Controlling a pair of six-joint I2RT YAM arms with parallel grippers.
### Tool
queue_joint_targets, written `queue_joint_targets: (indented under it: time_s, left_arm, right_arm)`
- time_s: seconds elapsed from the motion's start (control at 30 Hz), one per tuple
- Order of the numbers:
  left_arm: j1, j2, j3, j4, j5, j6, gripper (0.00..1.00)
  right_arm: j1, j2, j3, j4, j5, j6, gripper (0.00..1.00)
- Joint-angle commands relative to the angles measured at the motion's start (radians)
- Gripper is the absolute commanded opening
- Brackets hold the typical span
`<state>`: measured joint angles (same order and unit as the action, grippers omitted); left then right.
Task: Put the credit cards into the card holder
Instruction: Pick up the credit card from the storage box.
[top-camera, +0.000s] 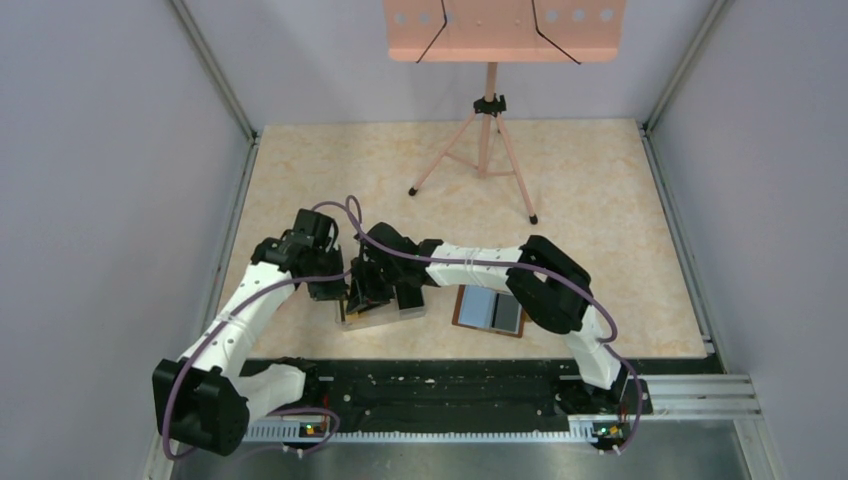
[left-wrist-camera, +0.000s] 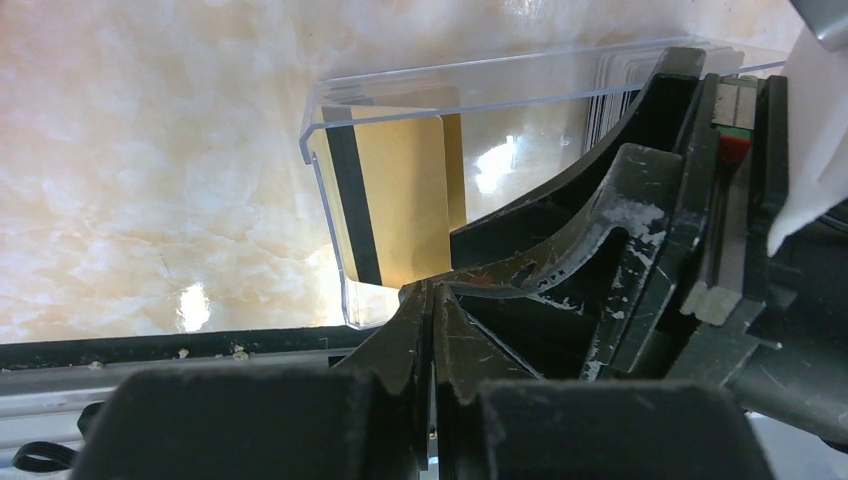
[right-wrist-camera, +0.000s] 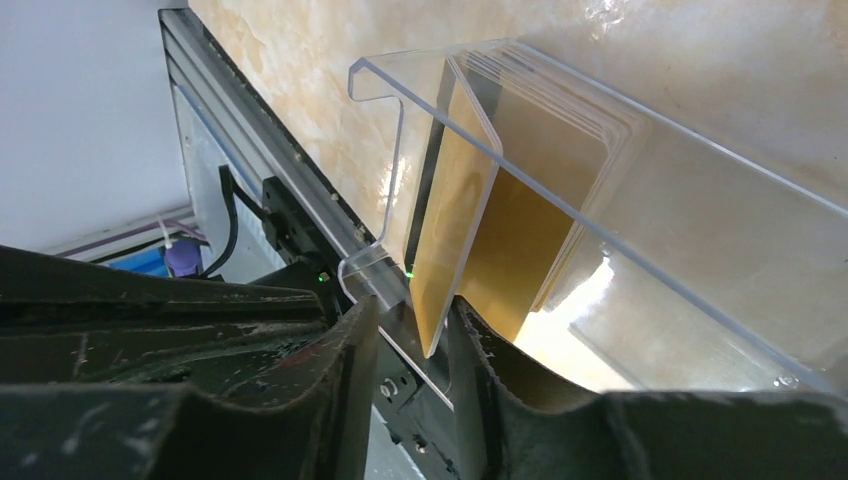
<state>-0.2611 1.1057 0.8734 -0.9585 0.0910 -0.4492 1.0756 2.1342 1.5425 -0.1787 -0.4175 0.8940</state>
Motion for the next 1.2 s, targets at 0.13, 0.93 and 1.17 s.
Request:
queue_joint_targets:
  time_s: [0.13, 0.93, 1.17]
  left_arm:
    - [0.003, -0.041, 0.039, 0.005, 0.015, -0.003, 0.04]
    - [0.004, -0.058, 0.047, -0.003, 0.004, 0.0, 0.04]
    - [0.005, -0.099, 0.085, -0.005, -0.001, -0.012, 0.18]
  right_arm:
    - [-0.002, -0.04, -0.008, 0.122, -0.052, 0.026, 0.37]
    - [-0.001, -0.072, -0.05, 0.22, -0.045, 0.048, 0.05]
    - [-0.002, -0.123, -0.069, 0.219, -0.022, 0.021, 0.0]
